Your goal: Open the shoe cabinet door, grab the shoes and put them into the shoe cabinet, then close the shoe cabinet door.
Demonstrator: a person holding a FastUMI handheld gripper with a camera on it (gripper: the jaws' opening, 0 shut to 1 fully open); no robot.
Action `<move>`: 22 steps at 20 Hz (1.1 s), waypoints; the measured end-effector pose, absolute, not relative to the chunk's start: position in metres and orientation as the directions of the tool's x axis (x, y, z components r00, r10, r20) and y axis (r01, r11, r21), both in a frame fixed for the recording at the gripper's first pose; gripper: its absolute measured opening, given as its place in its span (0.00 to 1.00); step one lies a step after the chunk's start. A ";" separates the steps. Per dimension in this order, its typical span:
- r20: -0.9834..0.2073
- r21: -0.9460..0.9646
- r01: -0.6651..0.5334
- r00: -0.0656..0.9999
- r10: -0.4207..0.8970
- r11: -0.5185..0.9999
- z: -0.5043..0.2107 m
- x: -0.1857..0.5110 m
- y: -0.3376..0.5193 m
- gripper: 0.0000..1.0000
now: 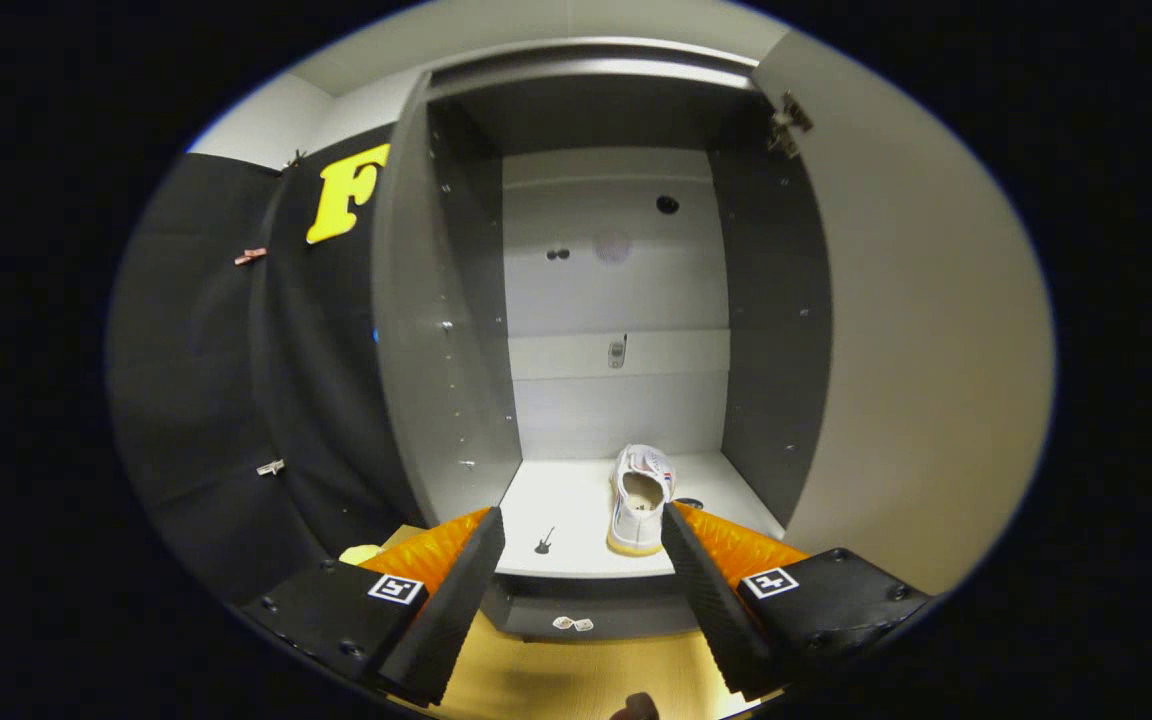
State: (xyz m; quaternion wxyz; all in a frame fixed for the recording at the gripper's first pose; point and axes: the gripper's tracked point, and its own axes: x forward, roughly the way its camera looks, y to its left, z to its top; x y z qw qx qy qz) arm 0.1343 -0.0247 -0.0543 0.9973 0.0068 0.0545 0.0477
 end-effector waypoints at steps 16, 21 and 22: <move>-0.002 0.105 -0.211 0.977 0.212 0.972 0.013 -0.130 -0.190 0.98; -0.020 0.100 -0.133 0.991 0.136 0.986 0.008 -0.135 -0.269 0.98; -0.028 0.103 -0.127 0.991 0.130 0.987 0.005 -0.132 -0.281 0.98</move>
